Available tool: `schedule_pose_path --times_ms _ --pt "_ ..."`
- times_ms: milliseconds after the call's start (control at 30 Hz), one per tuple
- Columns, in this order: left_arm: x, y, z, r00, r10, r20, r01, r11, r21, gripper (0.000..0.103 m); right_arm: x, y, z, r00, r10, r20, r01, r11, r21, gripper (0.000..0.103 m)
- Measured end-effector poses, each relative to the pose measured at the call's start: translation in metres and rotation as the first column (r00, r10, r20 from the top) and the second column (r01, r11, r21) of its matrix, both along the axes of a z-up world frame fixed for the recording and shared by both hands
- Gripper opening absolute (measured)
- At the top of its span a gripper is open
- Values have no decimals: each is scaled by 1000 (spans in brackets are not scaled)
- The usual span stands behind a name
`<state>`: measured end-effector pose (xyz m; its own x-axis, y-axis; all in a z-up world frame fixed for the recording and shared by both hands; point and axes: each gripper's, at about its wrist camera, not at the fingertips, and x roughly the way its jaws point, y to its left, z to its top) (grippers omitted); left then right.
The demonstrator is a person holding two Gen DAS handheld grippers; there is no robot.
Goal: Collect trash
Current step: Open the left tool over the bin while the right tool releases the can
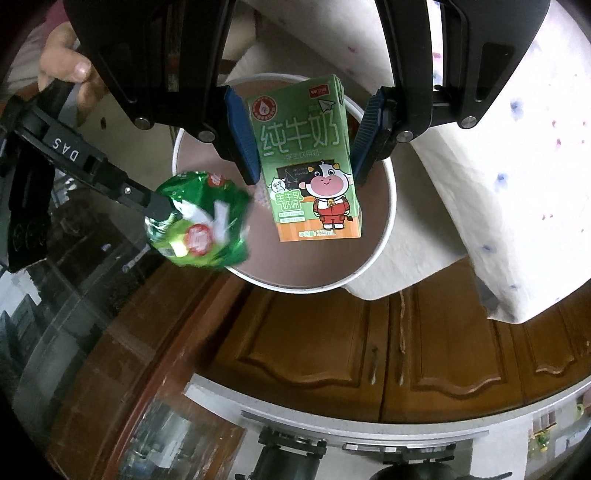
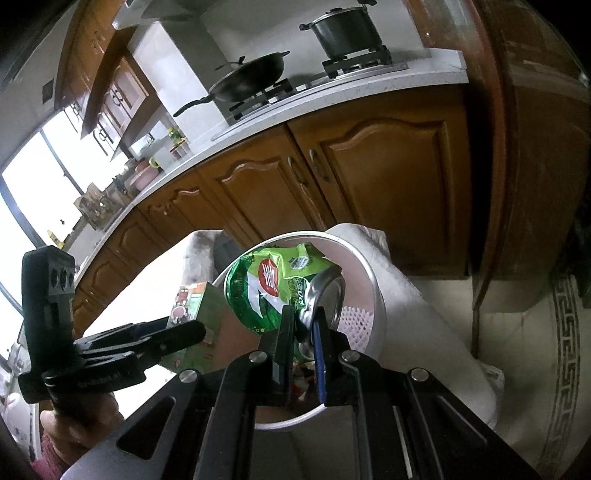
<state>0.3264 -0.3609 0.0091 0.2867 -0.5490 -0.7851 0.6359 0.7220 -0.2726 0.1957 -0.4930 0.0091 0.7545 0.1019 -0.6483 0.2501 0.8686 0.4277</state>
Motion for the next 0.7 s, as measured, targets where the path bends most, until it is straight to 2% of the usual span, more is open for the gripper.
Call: schedule_pose_path --times_ms 200,300,400,567,700 --pt "3 -2 -5 1000 1 -19 -1 1000 13 51 -3 -5 0 1000 -14 16 13 999 41 24" --pt "2 -1 -5 1000 2 -22 -2 1000 12 51 -5 -6 1 1000 -16 25 15 999 45 26" --pt "1 0 -4 1000 4 -19 -4 1000 13 54 -8 -6 2 999 -20 36 18 998 53 32" --pt "-6 7 0 1000 15 -3 -15 1000 5 55 -13 -5 4 999 -26 47 23 998 61 37" --pt "-12 22 4 999 42 10 -42 999 -4 61 -19 -2 6 997 -34 64 29 997 74 43"
